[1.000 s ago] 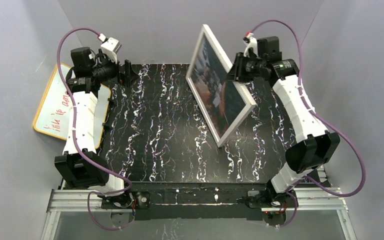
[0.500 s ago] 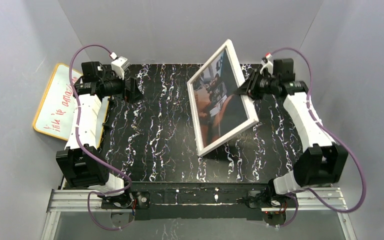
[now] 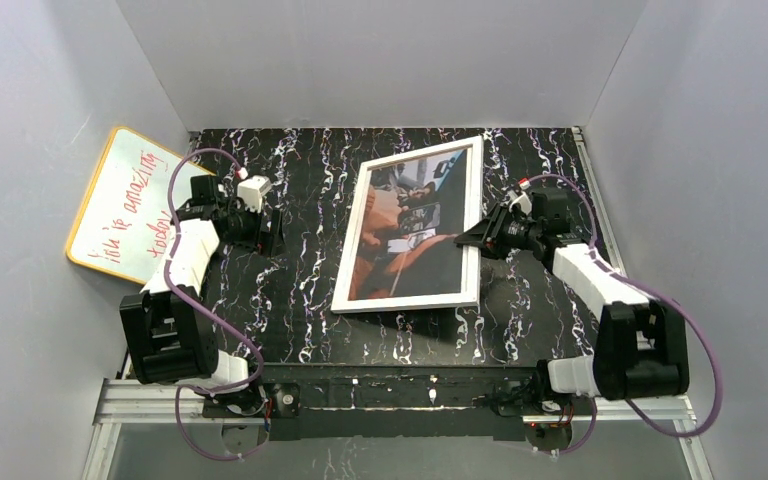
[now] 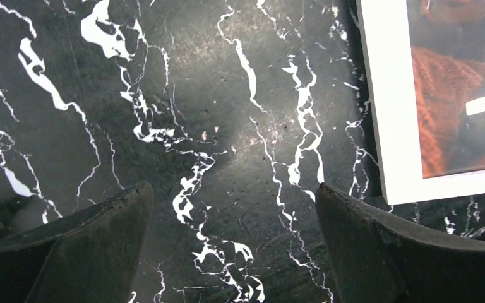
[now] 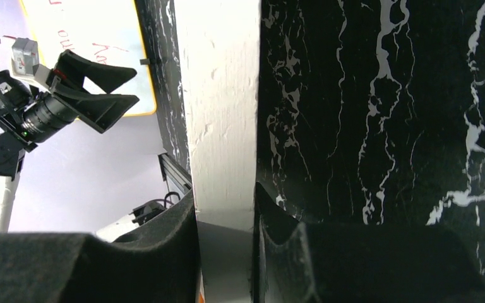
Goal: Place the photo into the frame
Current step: Turn over the photo frame at the center of the board.
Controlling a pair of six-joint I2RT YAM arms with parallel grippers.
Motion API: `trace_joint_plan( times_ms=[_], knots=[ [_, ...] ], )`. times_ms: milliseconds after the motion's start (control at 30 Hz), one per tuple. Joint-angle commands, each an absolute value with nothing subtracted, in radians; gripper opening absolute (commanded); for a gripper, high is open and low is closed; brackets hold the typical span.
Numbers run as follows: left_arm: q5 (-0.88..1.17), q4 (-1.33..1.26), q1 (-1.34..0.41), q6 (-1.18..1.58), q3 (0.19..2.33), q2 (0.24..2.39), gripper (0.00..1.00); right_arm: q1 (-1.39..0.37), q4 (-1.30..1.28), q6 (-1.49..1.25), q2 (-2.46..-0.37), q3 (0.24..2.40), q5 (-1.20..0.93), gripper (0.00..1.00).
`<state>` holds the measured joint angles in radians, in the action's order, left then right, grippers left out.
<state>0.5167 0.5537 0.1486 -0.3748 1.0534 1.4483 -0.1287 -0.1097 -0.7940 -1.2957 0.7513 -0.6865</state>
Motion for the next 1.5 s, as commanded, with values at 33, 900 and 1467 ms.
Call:
trace_joint_plan(
  times_ms=[33,900,1467],
  knots=[
    [0.463,0.476,0.157,-0.402,0.989,1.368,0.98,-0.137,-0.009,-0.666,-1.450,0.749,-0.774,0.20],
    [0.326,0.211,0.160,-0.209,0.857,1.434,0.98,-0.137,-0.468,-0.433,-1.519,1.023,-0.076,0.99],
    [0.155,-0.786,0.158,0.135,0.362,1.448,0.98,-0.119,0.864,-0.256,-1.083,0.244,0.571,0.99]
  ],
)
